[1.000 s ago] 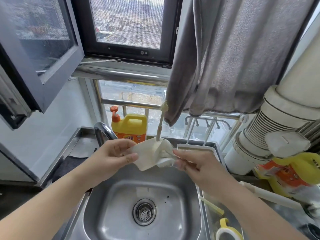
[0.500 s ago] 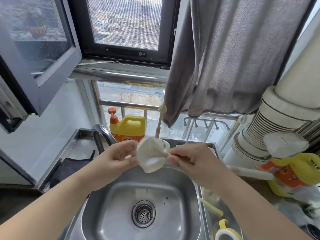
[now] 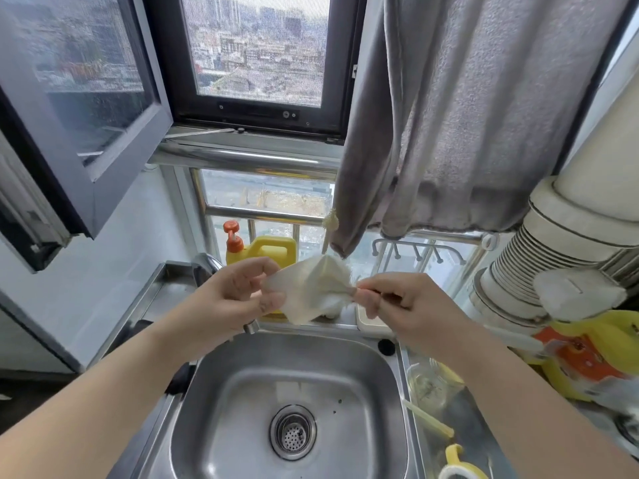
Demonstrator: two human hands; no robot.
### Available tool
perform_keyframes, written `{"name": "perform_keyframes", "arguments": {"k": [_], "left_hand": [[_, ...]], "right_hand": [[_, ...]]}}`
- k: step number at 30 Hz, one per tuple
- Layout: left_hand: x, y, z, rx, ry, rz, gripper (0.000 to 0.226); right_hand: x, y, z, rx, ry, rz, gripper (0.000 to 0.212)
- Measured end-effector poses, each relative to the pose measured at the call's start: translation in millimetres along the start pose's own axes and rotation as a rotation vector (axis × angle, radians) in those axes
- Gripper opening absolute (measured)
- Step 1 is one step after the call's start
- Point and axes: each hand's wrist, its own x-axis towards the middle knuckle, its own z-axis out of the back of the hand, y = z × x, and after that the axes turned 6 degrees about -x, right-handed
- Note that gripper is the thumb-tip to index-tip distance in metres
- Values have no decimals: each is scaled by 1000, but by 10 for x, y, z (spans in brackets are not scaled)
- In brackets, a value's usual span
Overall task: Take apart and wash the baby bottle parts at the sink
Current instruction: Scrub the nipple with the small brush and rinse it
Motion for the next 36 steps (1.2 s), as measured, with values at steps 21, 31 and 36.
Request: {"name": "perform_keyframes", "arguments": {"k": [21,31,36], "left_hand": [[-34,-80,-41,44,-14,54,50],[-96,-190,-120,3,19,-2,42],[-130,-217,-64,-15,-71,2,49]], "right_hand": [[-74,88,-69,32,111,-27,16],[-88,183,-10,133,105,-88,20],[-196,93,94,49,129,-143,18]]}}
